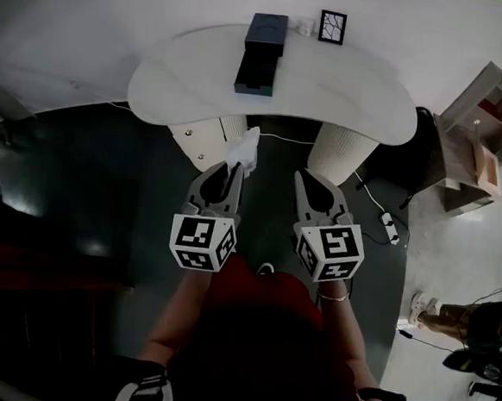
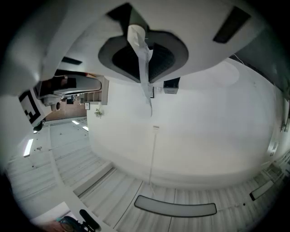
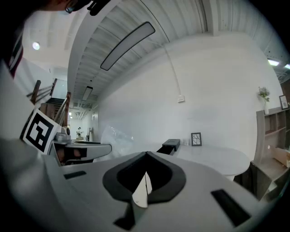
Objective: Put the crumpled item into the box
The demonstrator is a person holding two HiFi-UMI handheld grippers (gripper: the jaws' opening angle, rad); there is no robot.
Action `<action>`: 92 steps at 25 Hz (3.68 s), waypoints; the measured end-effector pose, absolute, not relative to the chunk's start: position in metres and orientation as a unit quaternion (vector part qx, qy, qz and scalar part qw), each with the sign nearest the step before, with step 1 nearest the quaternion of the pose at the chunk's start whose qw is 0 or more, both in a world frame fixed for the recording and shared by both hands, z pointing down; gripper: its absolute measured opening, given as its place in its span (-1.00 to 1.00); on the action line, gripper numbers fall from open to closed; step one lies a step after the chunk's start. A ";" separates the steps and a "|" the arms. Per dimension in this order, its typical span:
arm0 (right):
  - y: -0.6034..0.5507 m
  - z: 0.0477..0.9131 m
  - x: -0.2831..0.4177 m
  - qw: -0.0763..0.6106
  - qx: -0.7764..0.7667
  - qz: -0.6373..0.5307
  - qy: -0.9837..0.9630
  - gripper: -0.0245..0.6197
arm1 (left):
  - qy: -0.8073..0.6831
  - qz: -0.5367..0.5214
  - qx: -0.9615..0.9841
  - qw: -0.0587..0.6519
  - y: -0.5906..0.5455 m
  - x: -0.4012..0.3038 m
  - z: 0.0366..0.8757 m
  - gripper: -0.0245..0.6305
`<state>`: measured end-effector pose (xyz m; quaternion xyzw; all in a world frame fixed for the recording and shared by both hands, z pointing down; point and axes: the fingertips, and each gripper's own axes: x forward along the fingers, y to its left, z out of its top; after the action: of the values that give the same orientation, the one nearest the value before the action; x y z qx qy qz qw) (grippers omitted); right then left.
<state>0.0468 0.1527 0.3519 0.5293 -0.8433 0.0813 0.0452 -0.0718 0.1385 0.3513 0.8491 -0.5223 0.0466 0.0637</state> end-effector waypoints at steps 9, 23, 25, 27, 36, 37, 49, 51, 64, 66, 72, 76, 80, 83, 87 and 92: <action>0.148 0.357 0.043 0.049 0.516 0.080 -0.851 -0.88 | -0.528 0.049 0.845 0.068 0.135 -0.069 0.356 -0.73; 0.119 0.357 0.054 0.051 0.521 0.069 -0.849 -0.88 | -0.540 0.040 0.838 0.074 0.111 -0.067 0.358 -0.73; 0.115 0.360 0.055 0.054 0.520 0.074 -0.849 -0.88 | -0.542 0.039 0.836 0.075 0.105 -0.068 0.357 -0.73; 0.109 0.361 0.055 0.058 0.519 0.077 -0.849 -0.88 | -0.544 0.038 0.835 0.076 0.098 -0.070 0.356 -0.73; 0.083 0.370 0.058 0.074 0.524 0.079 -0.845 -0.88 | -0.545 0.039 0.833 0.083 0.065 -0.075 0.363 -0.73; 0.079 0.370 0.057 0.075 0.525 0.078 -0.844 -0.88 | -0.545 0.040 0.834 0.083 0.061 -0.075 0.364 -0.73; 0.012 0.378 0.049 0.085 0.532 0.080 -0.838 -0.88 | -0.538 0.045 0.837 0.094 -0.011 -0.082 0.379 -0.73; -0.004 0.379 0.049 0.087 0.534 0.082 -0.837 -0.88 | -0.537 0.047 0.837 0.096 -0.027 -0.083 0.381 -0.73; -0.100 0.391 0.035 0.100 0.544 0.102 -0.827 -0.88 | -0.518 0.064 0.846 0.109 -0.126 -0.090 0.391 -0.73; -0.112 0.393 0.033 0.102 0.547 0.104 -0.824 -0.88 | -0.514 0.067 0.848 0.110 -0.139 -0.091 0.394 -0.73; -0.144 0.397 0.028 0.106 0.561 0.108 -0.814 -0.88 | -0.498 0.074 0.856 0.115 -0.175 -0.096 0.400 -0.73; -0.158 0.396 0.027 0.107 0.574 0.108 -0.805 -0.88 | -0.488 0.076 0.861 0.117 -0.192 -0.098 0.403 -0.73; -0.166 0.399 0.026 0.111 0.585 0.108 -0.796 -0.88 | -0.477 0.076 0.867 0.126 -0.204 -0.100 0.406 -0.73; -0.170 0.399 0.026 0.115 0.592 0.110 -0.790 -0.88 | -0.464 0.083 0.873 0.129 -0.208 -0.097 0.407 -0.73; -0.172 0.399 0.024 0.118 0.596 0.108 -0.787 -0.88 | -0.456 0.082 0.877 0.126 -0.215 -0.094 0.406 -0.73; -0.176 0.403 0.027 0.124 0.596 0.109 -0.786 -0.88 | -0.454 0.087 0.878 0.127 -0.224 -0.086 0.412 -0.73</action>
<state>0.0274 -0.1764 0.4029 0.5961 -0.7858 0.1088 0.1238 -0.0859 -0.2235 0.4119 0.8779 -0.4537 0.0867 0.1266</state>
